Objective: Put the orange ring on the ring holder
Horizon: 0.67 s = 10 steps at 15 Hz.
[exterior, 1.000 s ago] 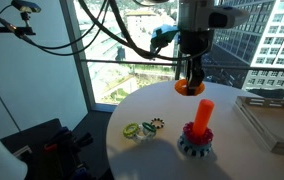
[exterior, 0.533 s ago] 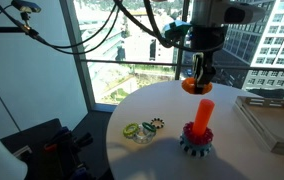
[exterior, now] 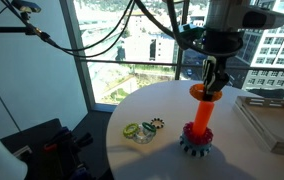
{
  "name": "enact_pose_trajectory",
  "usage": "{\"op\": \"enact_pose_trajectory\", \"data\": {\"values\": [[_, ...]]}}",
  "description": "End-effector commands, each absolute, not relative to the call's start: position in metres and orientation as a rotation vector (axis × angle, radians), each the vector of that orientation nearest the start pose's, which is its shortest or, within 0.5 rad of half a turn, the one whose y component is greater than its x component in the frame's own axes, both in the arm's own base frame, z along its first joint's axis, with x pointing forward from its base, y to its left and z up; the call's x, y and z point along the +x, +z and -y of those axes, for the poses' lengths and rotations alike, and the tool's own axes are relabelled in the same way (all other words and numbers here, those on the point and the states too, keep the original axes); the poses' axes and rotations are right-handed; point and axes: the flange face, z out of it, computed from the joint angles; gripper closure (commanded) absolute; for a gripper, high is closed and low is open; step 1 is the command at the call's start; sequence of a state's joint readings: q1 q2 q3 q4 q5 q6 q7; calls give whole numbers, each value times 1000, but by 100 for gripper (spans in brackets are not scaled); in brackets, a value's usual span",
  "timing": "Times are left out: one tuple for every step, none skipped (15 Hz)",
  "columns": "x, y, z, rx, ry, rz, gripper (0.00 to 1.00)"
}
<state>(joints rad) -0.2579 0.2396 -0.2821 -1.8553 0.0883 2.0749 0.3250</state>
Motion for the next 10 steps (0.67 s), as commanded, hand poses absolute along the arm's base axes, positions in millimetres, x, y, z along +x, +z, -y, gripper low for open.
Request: {"op": "enact_pose_trajectory", "data": {"values": [[538, 394, 316, -2786, 55, -1411, 95], [537, 392, 318, -2785, 59, -1417, 95], [537, 390, 320, -2783, 60, -1420, 95], [537, 389, 322, -2781, 63, -1421, 95], [537, 387, 324, -2780, 62, -1421, 95], [537, 386, 325, -2779, 63, -1422, 95], [536, 385, 326, -2778, 64, -1425, 95], [536, 384, 328, -2778, 64, -1428, 95], [536, 384, 328, -2777, 64, -1429, 95], [536, 383, 329, -2776, 61, -1428, 95]]}}
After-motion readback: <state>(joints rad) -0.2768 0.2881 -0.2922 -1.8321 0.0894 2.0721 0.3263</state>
